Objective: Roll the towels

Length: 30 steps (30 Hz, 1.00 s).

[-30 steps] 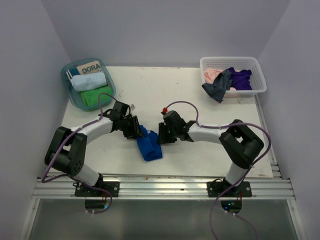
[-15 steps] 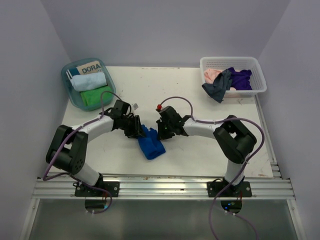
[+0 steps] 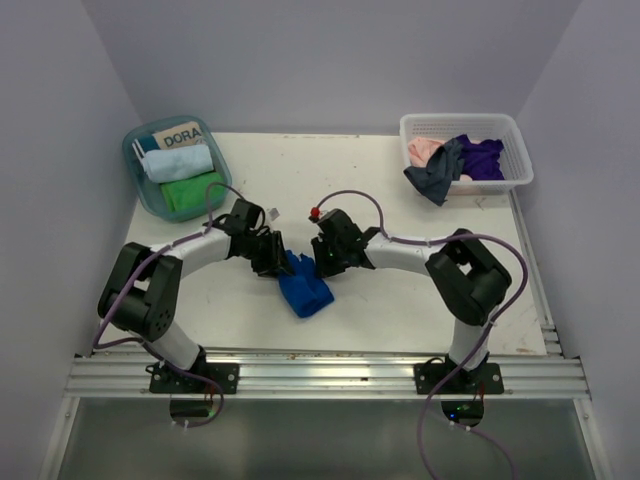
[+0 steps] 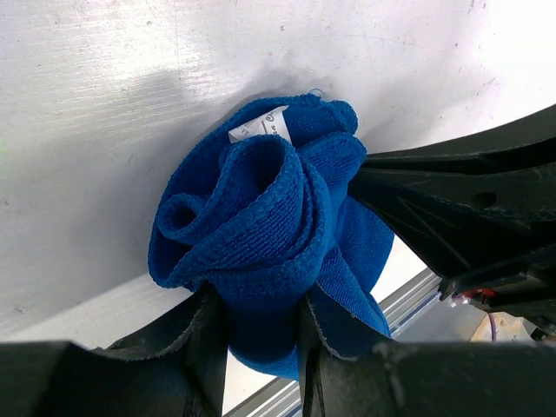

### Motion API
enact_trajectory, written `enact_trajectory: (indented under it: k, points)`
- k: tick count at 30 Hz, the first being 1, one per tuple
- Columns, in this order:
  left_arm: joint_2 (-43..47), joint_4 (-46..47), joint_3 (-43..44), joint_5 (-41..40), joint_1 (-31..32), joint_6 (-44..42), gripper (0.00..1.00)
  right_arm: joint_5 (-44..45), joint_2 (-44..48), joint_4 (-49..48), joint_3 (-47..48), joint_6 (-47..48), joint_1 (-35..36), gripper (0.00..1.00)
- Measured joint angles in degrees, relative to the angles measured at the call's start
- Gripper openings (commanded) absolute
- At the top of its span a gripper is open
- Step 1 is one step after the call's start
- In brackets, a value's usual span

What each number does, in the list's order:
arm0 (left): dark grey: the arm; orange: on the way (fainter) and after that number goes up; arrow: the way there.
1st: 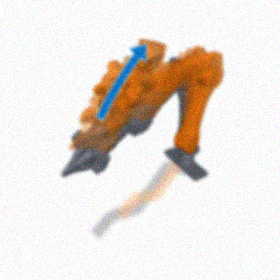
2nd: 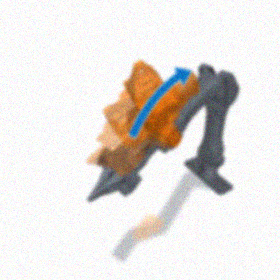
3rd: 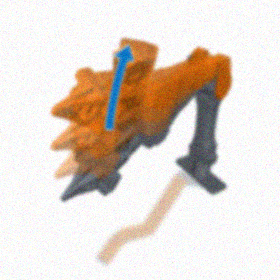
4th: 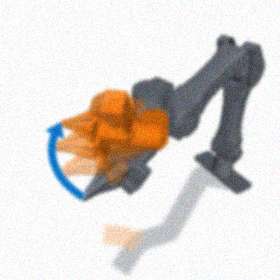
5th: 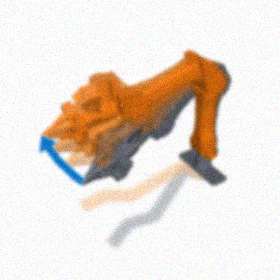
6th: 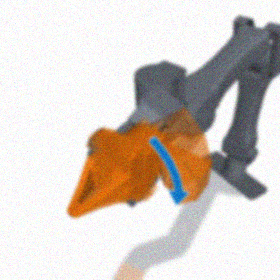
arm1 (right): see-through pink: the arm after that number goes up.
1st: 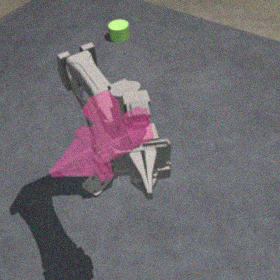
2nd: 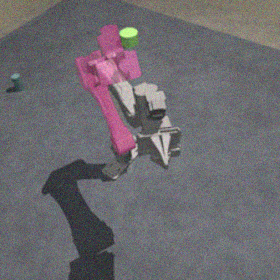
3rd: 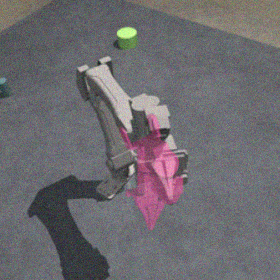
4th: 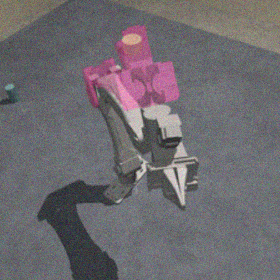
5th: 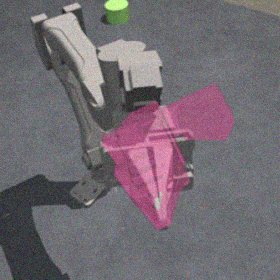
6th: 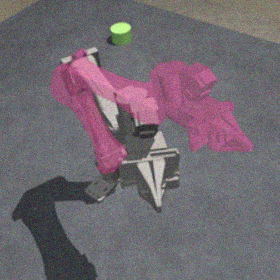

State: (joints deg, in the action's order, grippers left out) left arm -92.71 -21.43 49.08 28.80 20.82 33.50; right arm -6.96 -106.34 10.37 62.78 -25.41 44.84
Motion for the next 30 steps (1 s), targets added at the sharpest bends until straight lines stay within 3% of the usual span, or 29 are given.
enact_trajectory:
  k: [1, 2, 4, 9, 13, 20, 30]
  points:
    - [0.0, 0.0, 0.0, 0.0, 0.0, 0.1, 0.31, 0.2, 0.2, 0.3, 0.0, 0.1, 0.0, 0.24]
    - [0.0, 0.0, 0.0, 0.0, 0.0, 0.2, 0.31, 0.9, 0.6, 0.9, 0.0, 0.1, 0.0, 0.40]
    - [0.0, -0.1, 0.1, -0.2, 0.1, 0.4, 0.31, 2.4, 2.2, 2.2, -0.5, -0.1, -0.3, 0.50]
    - [-0.1, -0.2, 0.3, -0.5, 0.7, 1.0, 0.31, 8.2, 9.2, 5.3, -0.9, -0.5, 0.5, 0.57]
    - [-0.2, -0.3, 0.3, -1.0, 0.9, 1.9, 0.31, 16.9, 13.0, 8.9, 2.0, 1.0, 7.4, 0.62]
    - [-0.2, -0.6, 0.5, -1.7, 1.1, 3.1, 0.31, 28.3, 9.1, 12.1, 8.9, 5.2, 22.5, 0.66]
    - [-0.5, -0.9, 0.8, -2.0, 1.1, 3.9, 0.32, 40.1, 0.9, 15.3, 10.5, 10.2, 28.6, 0.68]
